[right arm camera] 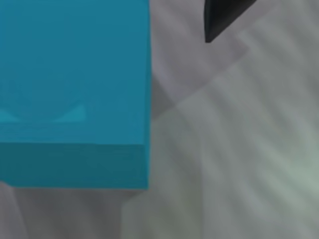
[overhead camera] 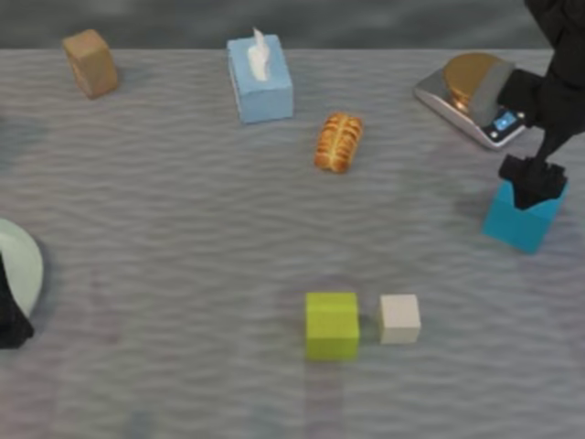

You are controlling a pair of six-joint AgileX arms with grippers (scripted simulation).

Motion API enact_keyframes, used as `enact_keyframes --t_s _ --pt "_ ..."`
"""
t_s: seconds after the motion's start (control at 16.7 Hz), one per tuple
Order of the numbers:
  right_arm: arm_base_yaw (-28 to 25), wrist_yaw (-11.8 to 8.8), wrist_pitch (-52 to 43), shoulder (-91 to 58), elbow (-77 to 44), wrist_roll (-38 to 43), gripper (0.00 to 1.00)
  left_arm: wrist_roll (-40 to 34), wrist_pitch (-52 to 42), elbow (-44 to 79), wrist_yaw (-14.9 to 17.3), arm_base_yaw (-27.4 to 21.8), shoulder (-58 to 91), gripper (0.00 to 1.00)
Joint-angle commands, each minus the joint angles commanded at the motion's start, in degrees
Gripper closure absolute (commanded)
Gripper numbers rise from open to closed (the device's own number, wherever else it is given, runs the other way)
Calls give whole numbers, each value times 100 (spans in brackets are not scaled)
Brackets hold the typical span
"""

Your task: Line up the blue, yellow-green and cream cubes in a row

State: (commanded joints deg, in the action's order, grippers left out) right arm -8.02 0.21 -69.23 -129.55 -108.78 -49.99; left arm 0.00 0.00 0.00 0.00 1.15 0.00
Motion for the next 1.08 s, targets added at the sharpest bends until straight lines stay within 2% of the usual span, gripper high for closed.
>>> enact_keyframes --t_s 0.3,0.78,1.08 --pt "-21 3 93 -40 69 12 0 0 0 0 0 0 0 0" --pt "-8 5 1506 -522 986 16 0 0 0 0 0 0 0 0" --pt "-8 6 1691 -587 1104 15 0 0 0 0 0 0 0 0"
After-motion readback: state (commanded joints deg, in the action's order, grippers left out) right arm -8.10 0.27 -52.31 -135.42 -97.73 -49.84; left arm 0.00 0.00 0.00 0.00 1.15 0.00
